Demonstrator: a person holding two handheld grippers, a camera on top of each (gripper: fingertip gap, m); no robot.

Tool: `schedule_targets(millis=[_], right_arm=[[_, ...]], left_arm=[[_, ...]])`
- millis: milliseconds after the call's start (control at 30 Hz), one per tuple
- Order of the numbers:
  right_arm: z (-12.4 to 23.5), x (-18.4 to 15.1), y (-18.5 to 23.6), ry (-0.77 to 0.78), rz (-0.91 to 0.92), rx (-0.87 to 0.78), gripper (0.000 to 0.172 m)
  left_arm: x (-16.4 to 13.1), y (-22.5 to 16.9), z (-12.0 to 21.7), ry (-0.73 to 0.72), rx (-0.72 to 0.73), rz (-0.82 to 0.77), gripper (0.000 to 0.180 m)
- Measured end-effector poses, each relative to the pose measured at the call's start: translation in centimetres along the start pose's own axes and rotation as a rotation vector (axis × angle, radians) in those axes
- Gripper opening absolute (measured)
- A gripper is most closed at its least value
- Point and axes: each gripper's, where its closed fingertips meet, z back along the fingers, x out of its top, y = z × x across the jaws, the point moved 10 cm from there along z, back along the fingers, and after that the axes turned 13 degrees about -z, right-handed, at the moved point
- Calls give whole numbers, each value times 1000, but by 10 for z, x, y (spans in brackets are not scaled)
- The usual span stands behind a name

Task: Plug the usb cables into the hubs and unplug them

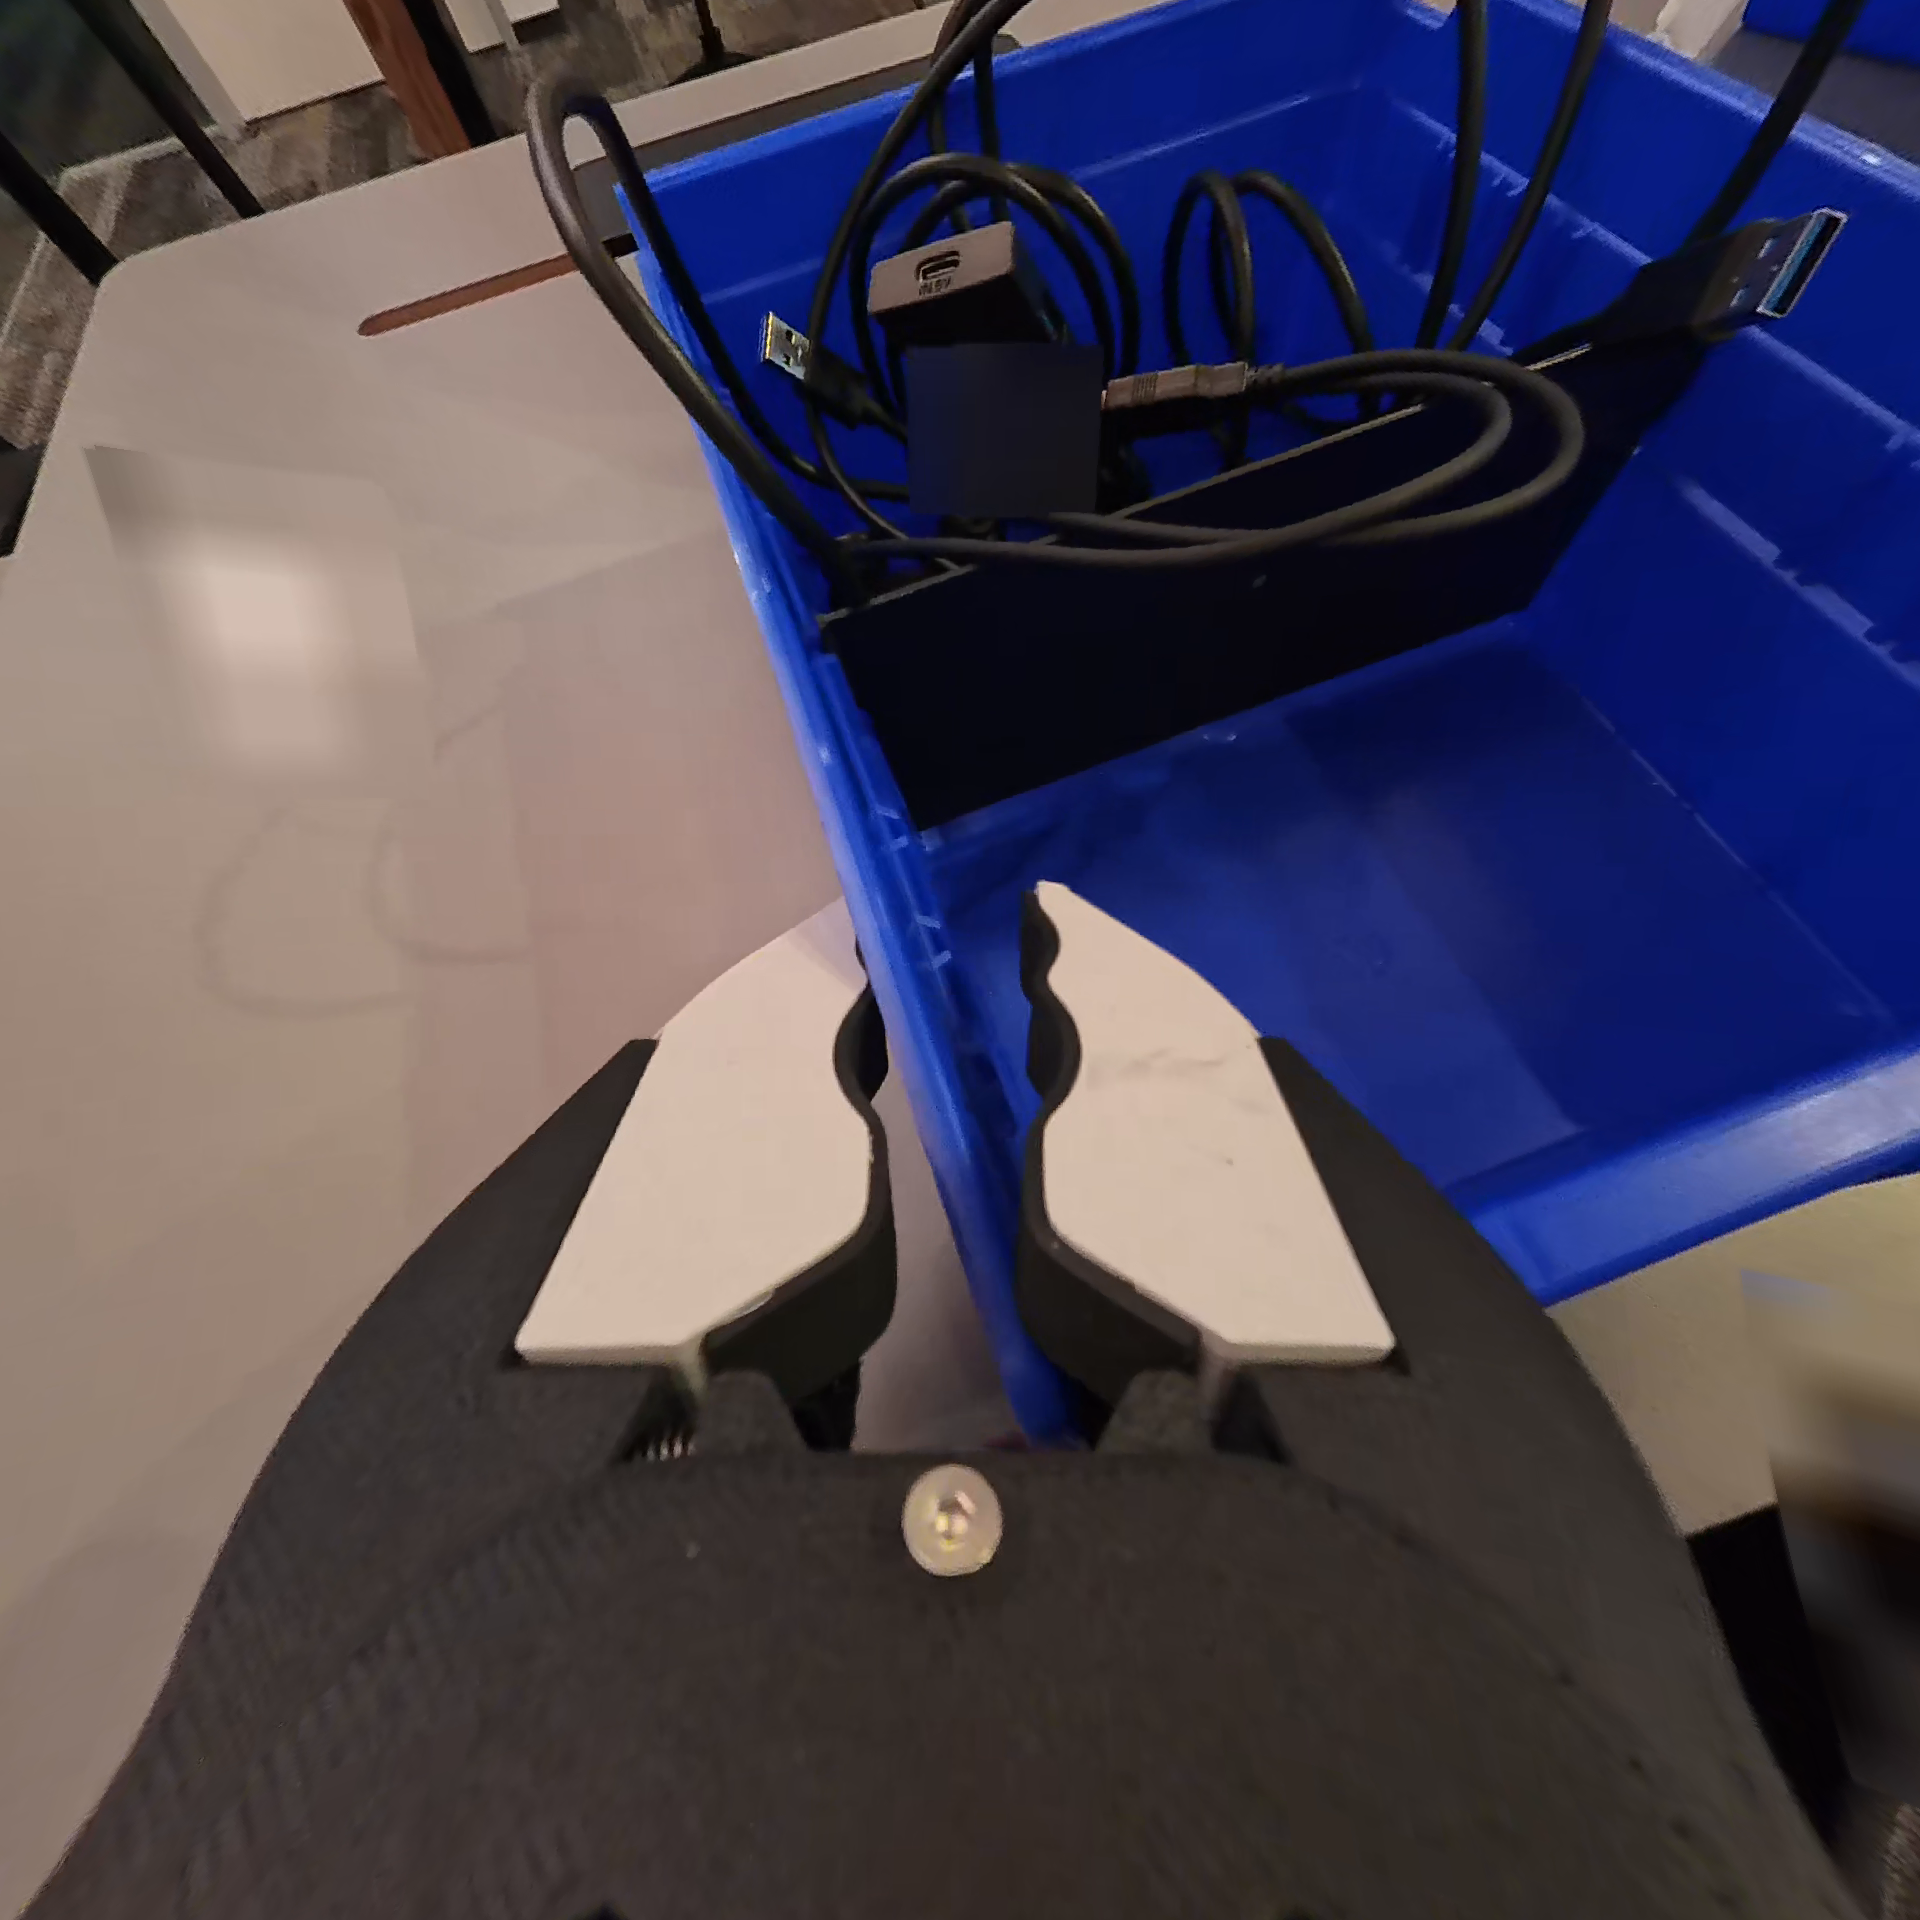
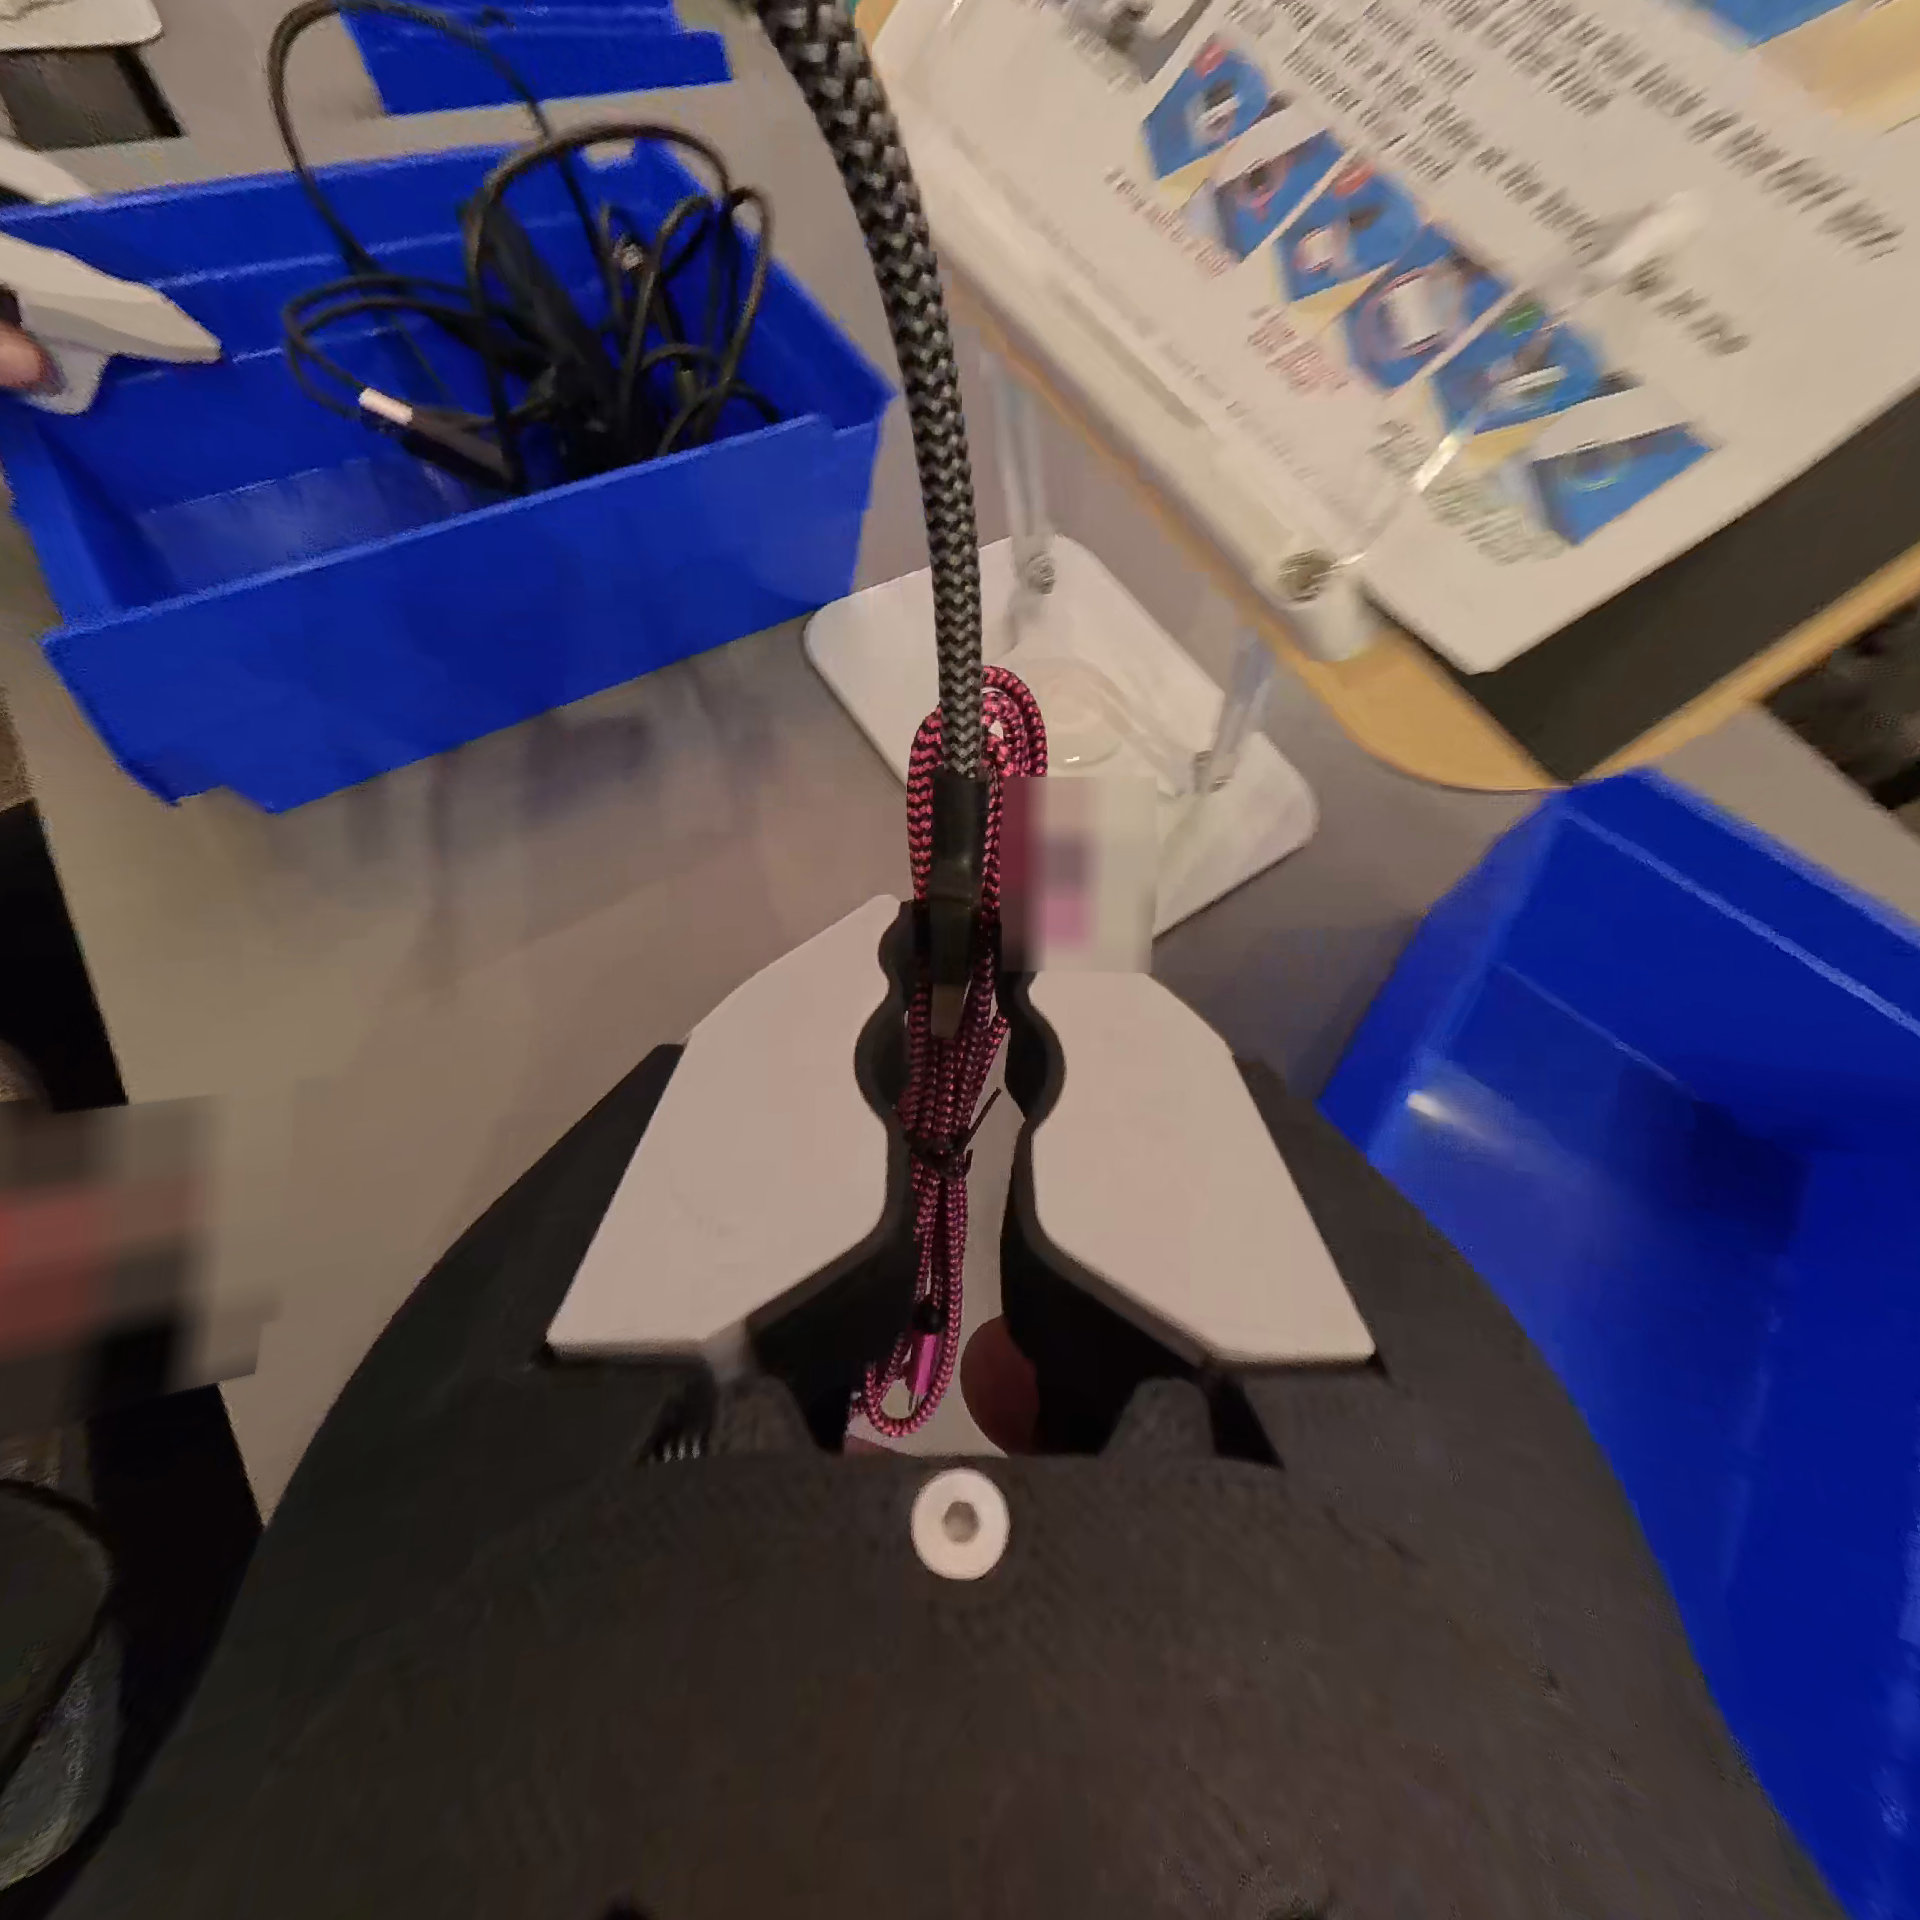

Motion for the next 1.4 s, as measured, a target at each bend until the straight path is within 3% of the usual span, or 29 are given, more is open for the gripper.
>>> schedule_targets(millis=[133, 233, 433, 633, 700, 800, 900, 967, 1133, 1300, 1400], right_arm=[[39, 23, -34, -79, -24, -115, 15], [50, 28, -76, -56, -49, -247, 15], [7, -13, -159, 151, -132, -400, 16], [-50, -64, -196, 430, -146, -444, 22], [-56, -68, -200, 411, -178, -423, 47], [-38, -58, -199, 348, -147, -497, 49], [-8, -36, -182, 259, -62, -589, 45], [8, -21, -161, 201, -40, -567, 46], [15, 27, -52, -35, 31, -155, 43], [-50, 65, 83, -15, 239, 250, 55], [-109, 74, 126, 103, 286, 302, 72]], left_arm=[[0, -1, 0, 0, 9, -4, 22], [0, -1, 0, -1, 8, 2, 22], [0, -2, 1, 3, 23, -6, 21], [0, -3, 1, 8, 34, -6, 20], [0, -4, 1, 6, 36, -6, 20], [0, -6, 3, 2, 47, -5, 19], [0, -9, 4, -6, 58, -7, 20], [0, -12, 6, -8, 56, -9, 21], [-2, -21, 14, -16, 80, 0, 20], [-2, -40, 24, -20, 104, 8, 23], [-1, -54, 31, -20, 122, -2, 25]])
